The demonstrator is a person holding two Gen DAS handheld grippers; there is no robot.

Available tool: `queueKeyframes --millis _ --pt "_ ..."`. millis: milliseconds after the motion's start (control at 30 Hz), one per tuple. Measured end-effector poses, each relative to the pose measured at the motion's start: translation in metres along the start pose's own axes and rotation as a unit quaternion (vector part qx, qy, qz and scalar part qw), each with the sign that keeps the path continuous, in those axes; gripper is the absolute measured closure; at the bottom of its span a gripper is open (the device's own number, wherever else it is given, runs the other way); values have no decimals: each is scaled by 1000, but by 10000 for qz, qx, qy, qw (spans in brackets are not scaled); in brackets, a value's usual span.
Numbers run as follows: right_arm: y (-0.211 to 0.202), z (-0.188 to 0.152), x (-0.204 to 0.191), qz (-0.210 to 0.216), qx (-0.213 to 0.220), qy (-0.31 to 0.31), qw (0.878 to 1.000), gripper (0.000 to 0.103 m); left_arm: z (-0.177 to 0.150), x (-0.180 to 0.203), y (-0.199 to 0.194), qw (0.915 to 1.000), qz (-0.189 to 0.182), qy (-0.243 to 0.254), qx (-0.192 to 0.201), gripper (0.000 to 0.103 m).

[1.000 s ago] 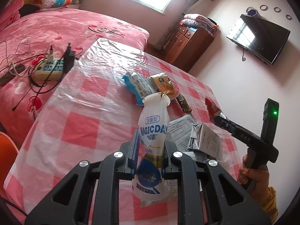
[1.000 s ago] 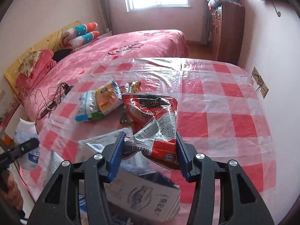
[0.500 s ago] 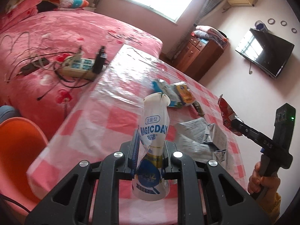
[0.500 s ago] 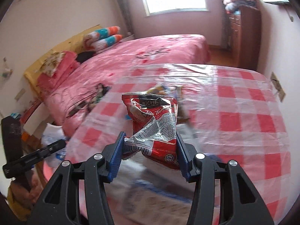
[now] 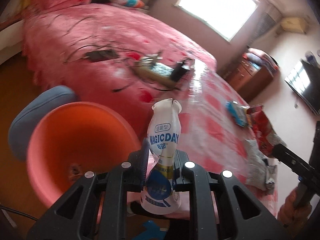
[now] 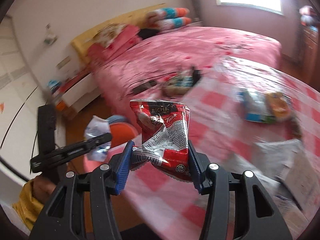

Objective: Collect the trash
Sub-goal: 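Carry the wrapper and bottle to the orange bin and release them, then move both open tools back to the table toward the grey packets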

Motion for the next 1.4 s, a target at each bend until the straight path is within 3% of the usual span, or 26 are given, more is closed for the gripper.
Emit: queueKeyframes --millis 267,333,400,500,600,967,1400 --pt "70 7 -78 498 -388 -587 9963 49 -8 -73 7 9972 355 -650 -54 83" --pt "88 12 -95 636 -409 -679 9948 46 -12 -90 10 9952 483 -842 -76 73" --pt "101 14 -99 689 -428 -608 9948 19 -14 -107 11 9919 702 -1058 -61 36" --pt "103 15 -95 884 -408 -260 9949 16 -16 -125 7 9881 941 -1217 26 32" --pt "95 12 -76 685 -304 -51 9972 14 -15 -132 4 9872 994 -1235 146 29" --pt "46 -16 -12 69 201 457 9987 10 1 -92 -6 9926 844 -587 640 20" --pt "3 -36 9 -374 700 210 9966 10 -1 -24 -3 9959 832 36 366 20"
Point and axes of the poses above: each gripper's, at about its wrist camera, not at the fingertips, and y roughly the way its jaws point, x to its right, z to its top, the point moved 10 cm from there along y, roughly the way its jaws point, and after that the axes turned 3 degrees about z, right-handed, at the moved point
